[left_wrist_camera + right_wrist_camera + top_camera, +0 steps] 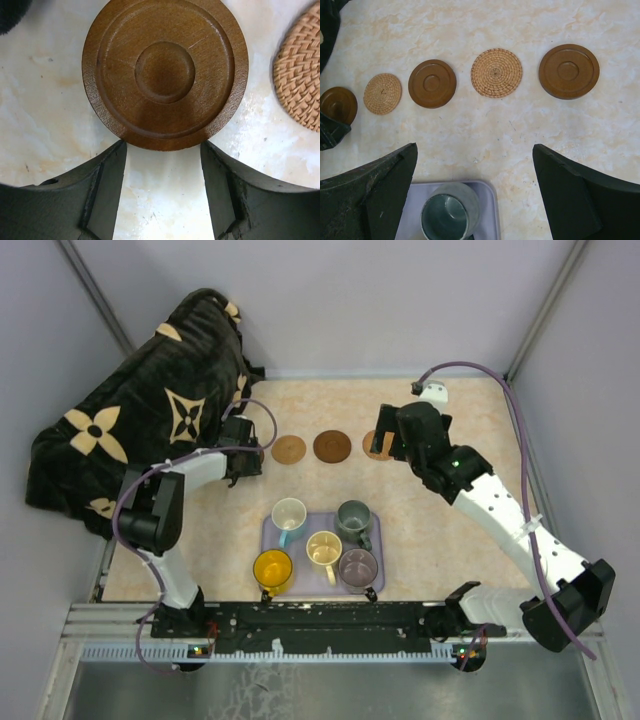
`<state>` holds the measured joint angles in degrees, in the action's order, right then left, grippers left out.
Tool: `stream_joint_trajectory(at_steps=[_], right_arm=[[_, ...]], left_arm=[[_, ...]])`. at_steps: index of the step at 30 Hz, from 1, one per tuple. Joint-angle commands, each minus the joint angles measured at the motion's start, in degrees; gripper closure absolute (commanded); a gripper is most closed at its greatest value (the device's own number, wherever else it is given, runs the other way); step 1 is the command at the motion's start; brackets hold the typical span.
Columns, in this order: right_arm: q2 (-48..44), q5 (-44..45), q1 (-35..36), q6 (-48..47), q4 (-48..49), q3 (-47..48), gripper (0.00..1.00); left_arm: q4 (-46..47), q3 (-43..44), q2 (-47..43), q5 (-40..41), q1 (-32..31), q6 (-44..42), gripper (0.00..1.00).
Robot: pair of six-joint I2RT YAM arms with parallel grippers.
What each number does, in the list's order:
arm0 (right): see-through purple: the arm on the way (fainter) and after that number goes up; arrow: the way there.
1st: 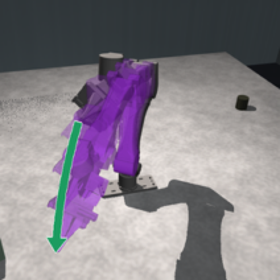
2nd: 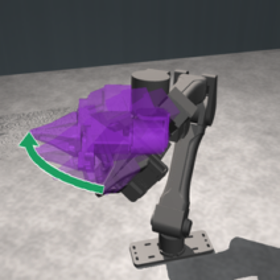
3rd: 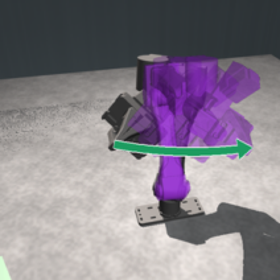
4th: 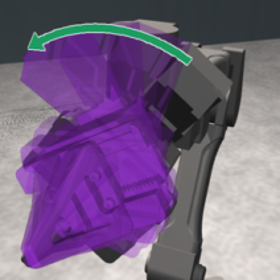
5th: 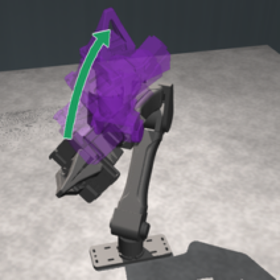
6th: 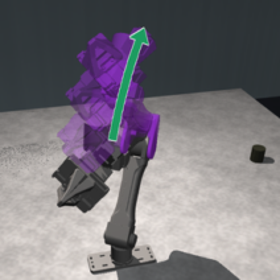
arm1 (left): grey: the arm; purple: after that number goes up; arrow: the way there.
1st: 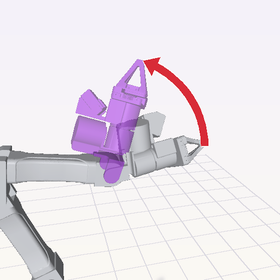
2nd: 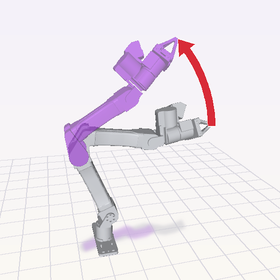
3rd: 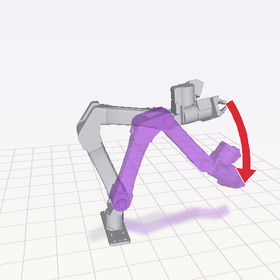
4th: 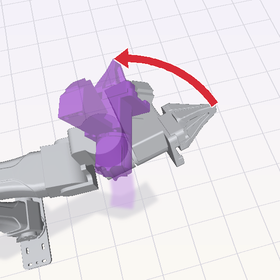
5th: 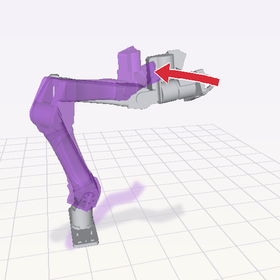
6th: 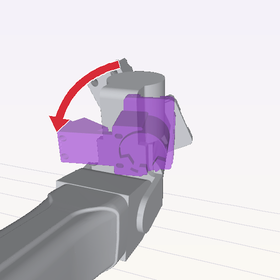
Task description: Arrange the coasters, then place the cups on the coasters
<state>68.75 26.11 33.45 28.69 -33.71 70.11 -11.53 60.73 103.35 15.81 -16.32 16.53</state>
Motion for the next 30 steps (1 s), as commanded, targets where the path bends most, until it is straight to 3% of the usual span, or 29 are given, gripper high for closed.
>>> stream_joint_trajectory(at_steps=[1, 15, 23, 30], right_arm=[[-0.06, 1.81, -0.55, -0.23, 2.07, 1.48, 0.01], [2.72, 1.69, -1.26, -0.4, 2.86, 2.23, 0.01], [3.96, -5.51, -10.61, 1.95, 3.28, 0.18, 0.02], [4.36, -6.57, -15.28, 1.32, 3.43, -2.22, 0.02]], left_arm=[[-0.07, 2.98, 2.93, -1.37, 0.74, -1.48, 0.33], [-1.26, 5.59, 5.02, -2.27, 1.29, -1.76, 0.33], [-1.26, 5.04, 1.87, -1.61, 1.35, -2.06, 0.32], [-1.58, 6.54, 3.69, -1.23, 1.46, -2.25, 0.32]])
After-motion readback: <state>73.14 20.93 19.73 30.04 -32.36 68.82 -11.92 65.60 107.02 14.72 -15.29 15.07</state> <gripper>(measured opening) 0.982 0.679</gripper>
